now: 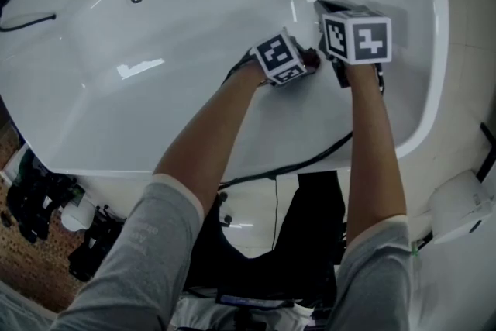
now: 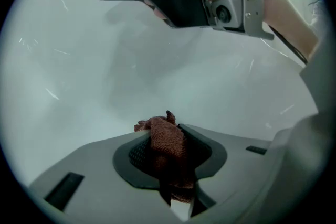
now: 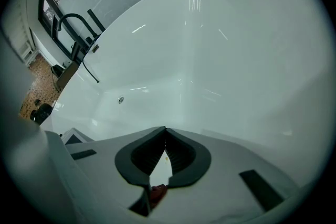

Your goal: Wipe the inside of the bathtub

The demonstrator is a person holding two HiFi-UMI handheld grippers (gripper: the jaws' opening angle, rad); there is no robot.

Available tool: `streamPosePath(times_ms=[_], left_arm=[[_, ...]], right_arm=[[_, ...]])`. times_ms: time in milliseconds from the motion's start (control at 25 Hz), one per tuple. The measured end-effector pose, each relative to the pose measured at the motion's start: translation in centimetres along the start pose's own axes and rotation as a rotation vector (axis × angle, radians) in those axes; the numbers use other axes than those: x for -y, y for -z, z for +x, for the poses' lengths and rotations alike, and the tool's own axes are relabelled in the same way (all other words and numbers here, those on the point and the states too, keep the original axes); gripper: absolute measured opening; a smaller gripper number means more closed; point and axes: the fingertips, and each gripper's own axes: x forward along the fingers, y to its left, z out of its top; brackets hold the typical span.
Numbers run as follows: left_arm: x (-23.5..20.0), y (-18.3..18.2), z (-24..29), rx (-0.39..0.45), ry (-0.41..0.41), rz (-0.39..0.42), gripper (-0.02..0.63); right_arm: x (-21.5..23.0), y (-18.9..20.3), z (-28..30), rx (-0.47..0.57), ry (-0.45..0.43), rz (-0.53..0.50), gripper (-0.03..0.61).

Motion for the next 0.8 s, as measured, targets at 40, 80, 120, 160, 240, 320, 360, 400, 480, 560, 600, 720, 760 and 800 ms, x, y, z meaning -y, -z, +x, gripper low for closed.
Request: streamPosePath(times_ms=[40,80,120,160,240,320,360,400,480,560,600,720,760,800], left_arm=[[-0.3,0.7,-0.2,-0.012,0.001,0.000,0.106],[-0.7,1.6,-0.5,-0.027,0.000,-0.003,0.106],[-1.1,2.5,-0.8,-0.042,-0.002,-0.007,0.106],[-1.5,3.4,-1.0,-0.054,-0.004,-0.014,0.106],[-2.1,4.6,-1.4,-0.063,-0.008,-0.028,0.106],[-2.4,5.0,-1.3,-0.064,-0.009,-0.034,0.106],[-2.4,5.0,-1.2,-0.064,-0.009,-0.034,0.107],[-2.6,5.0,-1.1,-0.061,-0.010,-0.033,0.107],[-2.8,4.6,-0.7,-0.048,-0.017,-0.039,0.106],[-3.0,3.6,0.2,-0.024,-0.026,-0.046,0.106],[-3.0,3.0,0.7,-0.012,-0.031,-0.045,0.106],[-3.7,1.1,2.2,0.007,-0.057,-0.035,0.106],[-4.1,0.7,2.6,0.010,-0.068,-0.035,0.106],[-4.4,0.5,2.9,0.011,-0.075,-0.038,0.106]], right_arm=[[0.0,0.0,0.1,-0.005,-0.009,-0.007,0.000],[0.0,-0.1,0.3,-0.010,-0.019,-0.013,0.000],[0.0,-0.1,0.4,-0.011,-0.030,-0.016,0.000],[0.0,-0.2,0.5,-0.010,-0.039,-0.016,0.000],[-0.1,-0.3,0.8,-0.010,-0.050,-0.021,0.000],[-0.4,0.0,1.2,-0.015,-0.065,-0.032,0.000],[-0.7,0.1,1.5,-0.018,-0.075,-0.036,0.000],[-0.9,0.1,1.7,-0.020,-0.083,-0.040,0.000],[-1.2,0.3,2.2,-0.021,-0.094,-0.040,0.000],[-0.9,0.4,2.4,-0.024,-0.092,-0.021,0.000],[-0.6,0.5,2.5,-0.027,-0.083,-0.007,0.000],[-0.3,0.8,2.9,-0.044,-0.063,0.021,0.000],[-0.4,0.8,3.2,-0.051,-0.063,0.021,0.000],[-0.4,1.0,3.4,-0.058,-0.064,0.020,0.000]])
